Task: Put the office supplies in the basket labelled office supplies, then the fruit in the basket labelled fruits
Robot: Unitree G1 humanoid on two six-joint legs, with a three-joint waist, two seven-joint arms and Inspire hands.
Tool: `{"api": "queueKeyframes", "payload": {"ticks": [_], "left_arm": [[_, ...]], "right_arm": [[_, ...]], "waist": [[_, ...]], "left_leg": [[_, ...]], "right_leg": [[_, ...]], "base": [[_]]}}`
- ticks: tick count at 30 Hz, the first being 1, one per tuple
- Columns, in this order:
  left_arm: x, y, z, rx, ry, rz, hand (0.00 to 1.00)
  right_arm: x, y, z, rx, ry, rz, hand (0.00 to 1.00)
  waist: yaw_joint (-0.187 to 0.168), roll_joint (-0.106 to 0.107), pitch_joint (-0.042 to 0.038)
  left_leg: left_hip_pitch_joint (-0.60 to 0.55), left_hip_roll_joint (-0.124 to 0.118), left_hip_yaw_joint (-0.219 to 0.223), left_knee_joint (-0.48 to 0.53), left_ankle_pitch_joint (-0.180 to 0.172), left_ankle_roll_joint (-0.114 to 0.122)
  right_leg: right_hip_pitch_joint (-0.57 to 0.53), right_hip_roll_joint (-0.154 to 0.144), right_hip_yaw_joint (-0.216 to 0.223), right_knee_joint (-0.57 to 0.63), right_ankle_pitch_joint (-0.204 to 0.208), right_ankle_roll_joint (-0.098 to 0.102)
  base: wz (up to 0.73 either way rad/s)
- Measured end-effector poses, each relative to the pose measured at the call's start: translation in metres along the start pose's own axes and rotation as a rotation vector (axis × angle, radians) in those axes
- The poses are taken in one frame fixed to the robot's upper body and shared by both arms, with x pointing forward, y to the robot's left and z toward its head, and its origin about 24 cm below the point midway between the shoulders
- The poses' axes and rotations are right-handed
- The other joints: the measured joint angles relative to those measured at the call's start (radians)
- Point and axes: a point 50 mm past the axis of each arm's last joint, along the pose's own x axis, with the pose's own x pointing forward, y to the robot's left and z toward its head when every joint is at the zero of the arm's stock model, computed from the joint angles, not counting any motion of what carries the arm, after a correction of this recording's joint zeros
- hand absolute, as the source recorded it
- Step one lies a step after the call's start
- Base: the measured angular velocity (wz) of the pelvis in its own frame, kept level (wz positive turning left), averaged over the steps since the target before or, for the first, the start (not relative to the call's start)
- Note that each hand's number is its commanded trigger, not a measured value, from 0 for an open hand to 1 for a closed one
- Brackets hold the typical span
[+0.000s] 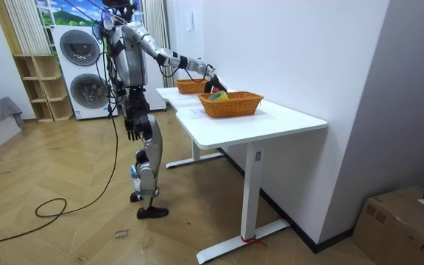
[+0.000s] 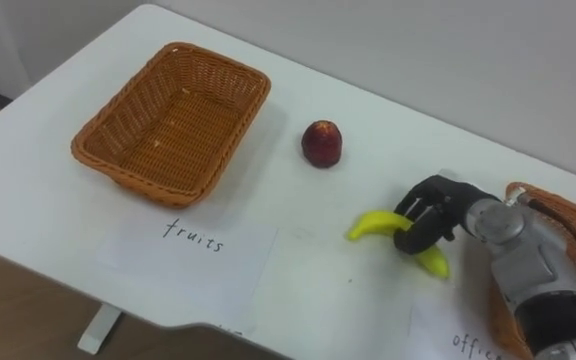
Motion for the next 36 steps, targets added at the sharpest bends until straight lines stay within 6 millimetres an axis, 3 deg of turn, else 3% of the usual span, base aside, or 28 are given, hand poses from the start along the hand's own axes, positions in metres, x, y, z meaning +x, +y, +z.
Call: {"api": "queueKeyframes", "payload": {"ticks": [4,11,15,17,19,20,22,36], "left_arm": [[0.000,-0.002,0.001,-0.029,-0.003,-0.001,0.00],[0.000,-0.004,0.001,-0.053,-0.005,0.003,0.00],[0.000,-0.006,0.000,-0.077,-0.002,0.006,0.00],[-0.001,-0.009,0.003,-0.085,-0.020,0.003,0.00],[-0.001,-0.011,0.006,-0.089,-0.030,-0.001,0.00],[-0.001,-0.013,0.007,-0.091,-0.035,-0.004,0.00],[-0.001,-0.013,0.009,-0.091,-0.047,-0.004,0.00],[-0.001,-0.013,0.015,-0.091,-0.073,-0.003,0.00]], "right_arm": [[-0.006,-0.007,0.023,-0.032,-0.092,-0.039,1.00],[-0.013,-0.015,0.041,-0.061,-0.175,-0.083,1.00],[-0.018,-0.022,0.044,-0.040,-0.196,-0.119,1.00],[-0.023,-0.032,0.045,-0.013,-0.213,-0.168,1.00],[-0.026,-0.039,0.045,0.001,-0.223,-0.211,1.00],[-0.028,-0.041,0.046,0.005,-0.229,-0.227,1.00],[-0.028,-0.042,0.046,0.007,-0.232,-0.240,1.00],[-0.034,-0.047,0.054,-0.048,-0.246,-0.288,1.00]], "waist": [[-0.020,0.011,0.0064],[-0.032,0.021,0.0038],[-0.048,0.027,0.0040],[-0.059,0.039,-0.0019],[-0.063,0.051,-0.0008],[-0.069,0.058,-0.0049],[-0.073,0.061,-0.0053],[-0.083,0.058,-0.0044]], "left_leg": [[0.009,0.001,0.006,0.000,0.000,0.000],[0.017,0.001,0.016,0.000,0.000,0.000],[0.016,0.001,0.018,0.000,0.000,0.000],[0.019,0.001,0.019,-0.004,0.000,0.000],[0.035,0.002,0.021,-0.018,0.000,0.001],[0.040,0.003,0.021,-0.020,0.000,0.001],[0.050,0.004,0.023,-0.023,0.001,0.000],[0.070,0.000,0.026,-0.025,0.002,0.002]], "right_leg": [[0.000,0.001,0.022,-0.001,0.000,0.000],[0.000,0.001,0.051,-0.001,0.000,0.000],[0.002,0.000,0.051,0.000,0.000,0.000],[0.005,0.000,0.051,0.001,0.000,0.000],[0.017,0.000,0.052,0.001,0.000,0.000],[0.021,0.000,0.052,0.001,0.000,0.001],[0.028,-0.001,0.052,0.001,0.000,0.001],[0.047,-0.001,0.048,0.003,-0.001,0.002]], "base": [[-0.04],[-0.05],[-0.01],[0.00],[-0.03],[-0.03],[0.00],[0.00]]}}
